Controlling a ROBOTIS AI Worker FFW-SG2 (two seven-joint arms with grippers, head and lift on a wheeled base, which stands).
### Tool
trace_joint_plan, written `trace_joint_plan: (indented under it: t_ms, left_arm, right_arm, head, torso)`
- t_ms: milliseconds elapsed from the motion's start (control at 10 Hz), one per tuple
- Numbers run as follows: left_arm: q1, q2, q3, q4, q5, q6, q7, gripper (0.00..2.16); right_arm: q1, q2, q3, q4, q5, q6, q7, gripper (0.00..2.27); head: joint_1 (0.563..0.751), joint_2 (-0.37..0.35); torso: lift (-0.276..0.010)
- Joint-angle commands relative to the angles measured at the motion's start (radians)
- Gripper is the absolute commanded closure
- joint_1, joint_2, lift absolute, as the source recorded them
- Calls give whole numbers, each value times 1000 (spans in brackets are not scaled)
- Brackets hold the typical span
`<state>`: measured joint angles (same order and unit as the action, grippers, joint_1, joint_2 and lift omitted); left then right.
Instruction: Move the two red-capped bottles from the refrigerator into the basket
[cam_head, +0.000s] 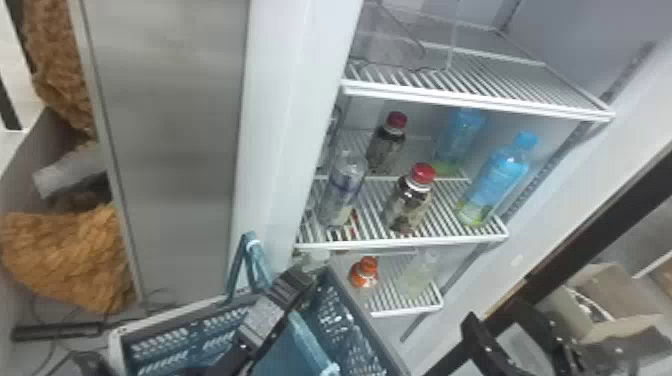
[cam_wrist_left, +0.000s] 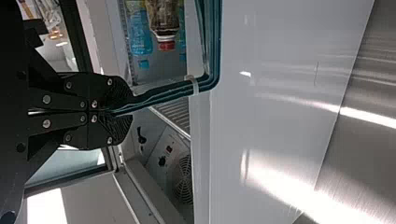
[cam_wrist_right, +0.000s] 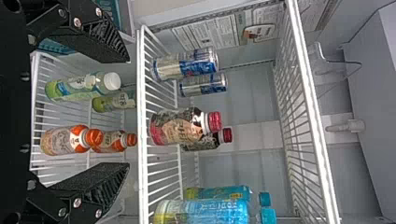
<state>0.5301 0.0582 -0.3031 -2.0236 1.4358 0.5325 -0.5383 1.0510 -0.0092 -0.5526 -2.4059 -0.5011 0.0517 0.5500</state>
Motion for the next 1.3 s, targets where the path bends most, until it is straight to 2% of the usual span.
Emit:
trace_joint_plan:
  t_ms: [0, 600, 1200]
  left_arm:
    - [0, 0, 0, 0, 0, 0, 0, 1204]
    - [0, -1, 0, 0, 2, 0, 0, 1204]
    - [-2, -1, 2, 0, 2, -5, 0, 1204]
  right_arm:
    - [-10, 0, -2, 2, 5, 7, -1, 233]
    - [-52, 0, -2, 22, 23, 15, 1, 233]
    - [-202, 2, 8, 125, 86, 19, -1, 226]
  head:
    - [695, -350]
    - [695, -350]
    - [695, -350]
  torso:
    - [0]
    - [0]
    - [0]
